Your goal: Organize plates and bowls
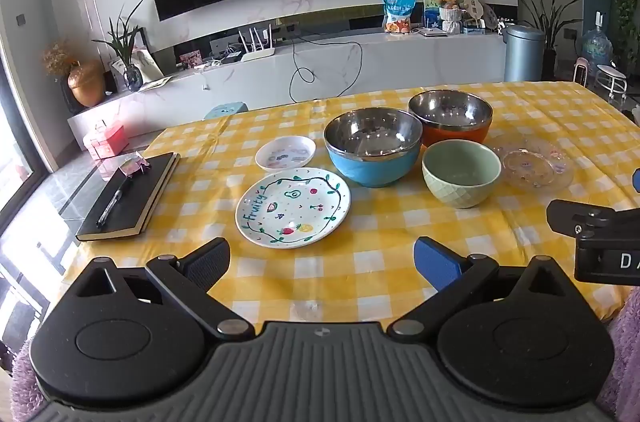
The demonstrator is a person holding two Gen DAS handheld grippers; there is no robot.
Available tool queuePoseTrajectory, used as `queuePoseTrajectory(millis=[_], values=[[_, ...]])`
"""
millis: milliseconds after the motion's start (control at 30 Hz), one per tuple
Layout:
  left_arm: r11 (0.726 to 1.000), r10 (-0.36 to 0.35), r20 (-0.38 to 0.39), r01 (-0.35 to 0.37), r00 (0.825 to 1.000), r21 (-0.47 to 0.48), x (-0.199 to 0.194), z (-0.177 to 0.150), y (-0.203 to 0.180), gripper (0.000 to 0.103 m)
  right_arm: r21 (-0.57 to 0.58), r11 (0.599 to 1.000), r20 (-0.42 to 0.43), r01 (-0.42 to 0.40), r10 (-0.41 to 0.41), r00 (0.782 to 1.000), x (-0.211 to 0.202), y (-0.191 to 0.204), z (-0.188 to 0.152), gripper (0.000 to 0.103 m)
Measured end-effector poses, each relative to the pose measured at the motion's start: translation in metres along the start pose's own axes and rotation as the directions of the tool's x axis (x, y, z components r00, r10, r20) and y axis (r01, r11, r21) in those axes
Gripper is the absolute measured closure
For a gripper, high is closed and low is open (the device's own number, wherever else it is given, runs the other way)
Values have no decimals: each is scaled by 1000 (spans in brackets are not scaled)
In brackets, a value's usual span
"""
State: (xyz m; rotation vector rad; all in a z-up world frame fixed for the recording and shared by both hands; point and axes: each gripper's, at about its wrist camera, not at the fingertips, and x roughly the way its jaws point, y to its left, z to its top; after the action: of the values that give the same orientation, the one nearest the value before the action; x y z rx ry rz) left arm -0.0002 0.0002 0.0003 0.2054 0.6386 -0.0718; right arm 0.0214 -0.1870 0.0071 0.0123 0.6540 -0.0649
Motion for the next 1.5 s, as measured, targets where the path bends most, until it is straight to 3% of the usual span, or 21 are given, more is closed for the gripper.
queuePoseTrajectory(millis=[1500], values=[[999,-31,1,31,1000,-19,1,-2,-2,0,-2,1000,-2,2,-2,1000,2,1,-3,2]])
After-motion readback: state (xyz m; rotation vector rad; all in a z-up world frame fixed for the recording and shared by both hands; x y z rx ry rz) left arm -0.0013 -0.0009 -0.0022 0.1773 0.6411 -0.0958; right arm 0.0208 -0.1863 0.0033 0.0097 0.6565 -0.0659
